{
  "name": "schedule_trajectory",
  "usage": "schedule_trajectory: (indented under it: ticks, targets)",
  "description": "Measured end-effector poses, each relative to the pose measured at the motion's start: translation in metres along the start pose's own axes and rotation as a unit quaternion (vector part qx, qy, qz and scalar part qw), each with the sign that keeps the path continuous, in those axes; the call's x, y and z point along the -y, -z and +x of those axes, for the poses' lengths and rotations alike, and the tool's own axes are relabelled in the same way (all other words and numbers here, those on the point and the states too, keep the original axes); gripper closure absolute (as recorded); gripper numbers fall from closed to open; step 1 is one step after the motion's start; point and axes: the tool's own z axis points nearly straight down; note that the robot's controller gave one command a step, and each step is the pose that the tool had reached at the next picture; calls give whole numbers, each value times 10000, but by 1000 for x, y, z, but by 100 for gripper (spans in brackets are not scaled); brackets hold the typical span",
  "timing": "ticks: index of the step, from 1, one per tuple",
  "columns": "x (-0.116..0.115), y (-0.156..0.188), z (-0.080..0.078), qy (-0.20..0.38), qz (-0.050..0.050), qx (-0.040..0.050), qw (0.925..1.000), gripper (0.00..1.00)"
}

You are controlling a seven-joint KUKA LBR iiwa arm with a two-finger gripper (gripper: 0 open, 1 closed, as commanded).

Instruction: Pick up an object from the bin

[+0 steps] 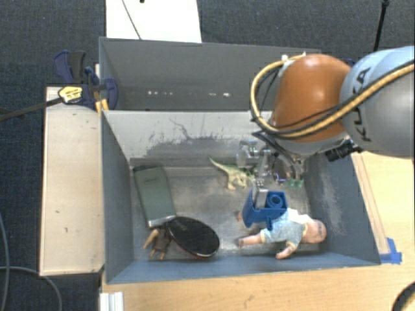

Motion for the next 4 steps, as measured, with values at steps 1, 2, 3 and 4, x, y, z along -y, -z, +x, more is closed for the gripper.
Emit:
schedule_trajectory:
  ticks: [1, 2, 3, 4]
  targets:
    - [0, 5, -1, -6, -1, 42, 10000, 0]
    - [47, -67, 17, 264, 4, 62, 9996, 0]
    - [76, -72, 15, 1333, -8, 18, 9911, 0]
    - [117, -55, 50, 1732, 7, 35, 9849, 0]
